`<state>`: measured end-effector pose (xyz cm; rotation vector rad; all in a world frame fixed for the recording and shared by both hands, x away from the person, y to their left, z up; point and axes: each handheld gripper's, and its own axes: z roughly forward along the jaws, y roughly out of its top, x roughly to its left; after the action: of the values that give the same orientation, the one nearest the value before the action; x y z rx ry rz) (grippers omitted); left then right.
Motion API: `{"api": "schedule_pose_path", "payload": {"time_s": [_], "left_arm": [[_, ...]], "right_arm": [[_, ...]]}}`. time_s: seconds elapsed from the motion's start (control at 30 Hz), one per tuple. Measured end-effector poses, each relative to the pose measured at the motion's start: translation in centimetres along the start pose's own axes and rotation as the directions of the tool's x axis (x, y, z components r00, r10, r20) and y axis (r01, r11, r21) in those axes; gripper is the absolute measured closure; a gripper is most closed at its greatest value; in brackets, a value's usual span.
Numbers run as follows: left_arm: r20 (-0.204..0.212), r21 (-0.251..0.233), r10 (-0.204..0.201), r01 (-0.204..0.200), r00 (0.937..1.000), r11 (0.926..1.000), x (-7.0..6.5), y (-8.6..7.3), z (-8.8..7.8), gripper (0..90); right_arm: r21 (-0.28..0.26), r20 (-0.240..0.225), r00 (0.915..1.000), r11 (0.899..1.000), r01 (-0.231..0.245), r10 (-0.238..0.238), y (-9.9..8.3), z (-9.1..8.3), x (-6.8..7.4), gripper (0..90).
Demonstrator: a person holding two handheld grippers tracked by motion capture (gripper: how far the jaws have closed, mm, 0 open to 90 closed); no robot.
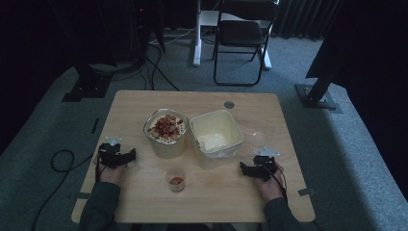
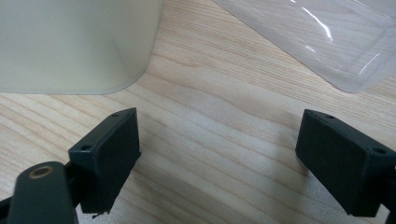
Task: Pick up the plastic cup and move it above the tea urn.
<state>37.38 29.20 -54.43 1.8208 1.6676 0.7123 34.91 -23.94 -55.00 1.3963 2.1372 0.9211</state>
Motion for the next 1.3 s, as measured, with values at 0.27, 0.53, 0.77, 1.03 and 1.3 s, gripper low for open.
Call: {"api": "schedule_pose_path", "payload": {"time_s": [0.27, 0.53, 0.77, 1.03, 1.3], "left_arm": [[-0.001, 0.000, -0.002, 0.002, 1.0000, 1.0000, 0.0, 0.0, 0.0, 18.6], [-0.003, 0.001, -0.005, 0.005, 1.0000, 1.0000, -0.1, 0.0, 0.0, 18.4], [-0.002, 0.000, -0.004, 0.004, 1.0000, 1.0000, -0.1, 0.0, 0.0, 18.5], [0.014, 0.000, 0.015, -0.015, 0.9998, 0.9999, -0.4, 0.0, 0.0, 18.5], [0.014, 0.000, 0.015, -0.015, 0.9998, 0.9999, -0.4, 0.0, 0.0, 18.5]], "right_arm": [[0.012, -0.014, 0.9998, 1.000, 0.015, -0.015, -0.2, -0.3, 0.1, 13.1], [0.069, -0.010, 0.9999, 0.998, 0.012, -0.011, 0.2, -1.2, 0.4, 29.7], [0.041, 0.007, 1.0000, 0.999, -0.005, 0.005, 0.4, -2.0, 0.0, 34.6], [-0.022, 0.036, 0.9992, 1.000, -0.016, 0.017, 1.5, -3.6, -0.9, 37.4], [-0.057, 0.061, 0.9972, 0.998, -0.040, 0.044, 2.5, -4.7, -2.1, 38.2]]}}
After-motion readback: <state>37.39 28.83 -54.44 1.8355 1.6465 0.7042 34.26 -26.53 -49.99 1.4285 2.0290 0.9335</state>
